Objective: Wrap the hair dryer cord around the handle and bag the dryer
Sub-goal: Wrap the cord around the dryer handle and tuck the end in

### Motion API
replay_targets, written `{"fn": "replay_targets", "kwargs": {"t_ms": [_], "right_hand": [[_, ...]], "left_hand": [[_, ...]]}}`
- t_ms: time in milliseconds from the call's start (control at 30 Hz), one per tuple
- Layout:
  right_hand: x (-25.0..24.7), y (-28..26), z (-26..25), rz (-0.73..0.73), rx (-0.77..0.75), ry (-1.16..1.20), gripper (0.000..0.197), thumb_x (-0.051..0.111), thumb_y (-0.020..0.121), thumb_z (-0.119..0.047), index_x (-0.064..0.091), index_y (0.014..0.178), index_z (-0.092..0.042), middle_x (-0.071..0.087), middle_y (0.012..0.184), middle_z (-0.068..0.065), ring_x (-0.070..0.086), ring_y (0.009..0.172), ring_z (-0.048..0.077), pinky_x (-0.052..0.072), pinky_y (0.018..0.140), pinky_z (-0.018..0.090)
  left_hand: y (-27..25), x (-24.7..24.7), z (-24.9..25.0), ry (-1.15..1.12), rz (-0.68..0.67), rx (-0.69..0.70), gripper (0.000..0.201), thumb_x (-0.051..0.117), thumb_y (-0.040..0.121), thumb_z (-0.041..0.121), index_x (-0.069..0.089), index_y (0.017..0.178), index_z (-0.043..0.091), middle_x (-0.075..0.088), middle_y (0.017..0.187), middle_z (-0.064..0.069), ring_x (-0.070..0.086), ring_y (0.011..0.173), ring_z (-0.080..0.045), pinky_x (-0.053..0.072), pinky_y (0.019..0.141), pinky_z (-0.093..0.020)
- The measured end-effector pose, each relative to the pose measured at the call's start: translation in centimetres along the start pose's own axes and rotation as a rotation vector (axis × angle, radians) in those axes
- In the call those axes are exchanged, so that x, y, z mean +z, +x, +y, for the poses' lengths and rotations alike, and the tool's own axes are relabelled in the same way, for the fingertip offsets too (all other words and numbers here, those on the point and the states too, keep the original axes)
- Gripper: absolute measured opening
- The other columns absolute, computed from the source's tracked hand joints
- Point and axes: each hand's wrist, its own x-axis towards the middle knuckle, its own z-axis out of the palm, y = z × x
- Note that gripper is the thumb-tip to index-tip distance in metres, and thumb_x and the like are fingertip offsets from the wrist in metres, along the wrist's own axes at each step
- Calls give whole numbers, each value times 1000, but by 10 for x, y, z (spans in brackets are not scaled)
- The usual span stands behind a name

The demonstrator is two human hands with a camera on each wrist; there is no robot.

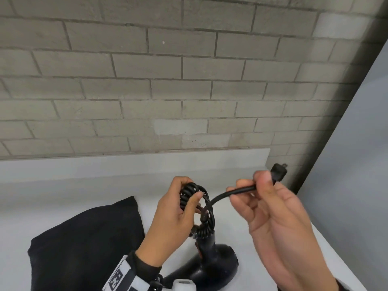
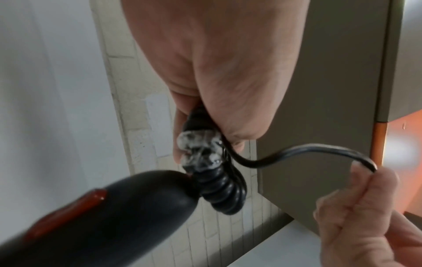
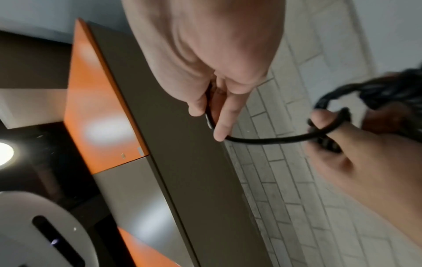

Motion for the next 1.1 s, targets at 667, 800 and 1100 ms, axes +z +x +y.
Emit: {"fn": "replay_targets", "kwargs": {"t_ms": [667, 800, 1100], "right_hand": [[8, 53, -89, 1, -412, -254, 26, 48, 99, -32, 43, 75, -23, 32, 52, -8, 26, 38, 4, 27, 38, 15], [21, 68, -91, -50, -307, -220, 28, 50, 98, -35, 41, 76, -22, 29, 51, -9, 24, 39, 4, 27, 38, 15], [7, 95, -64, -131, -247, -105, 17, 56, 93, 0, 46, 91, -14, 49, 81, 5, 54, 69, 17, 49, 64, 30]], "left_hand": [[-10, -12, -7, 13, -243, 203, 11, 58, 91, 42, 58, 97, 32, 60, 66, 5, 64, 48, -17, 56, 50, -40], [-11, -12, -1, 65, -317, 350, 17, 70, 82, 25, 59, 94, 22, 49, 60, 10, 49, 46, -9, 42, 52, -20], [-11, -11, -5, 174, -182, 440, 16, 65, 90, 35, 62, 96, 20, 53, 59, 10, 51, 50, -9, 41, 50, -19]]}}
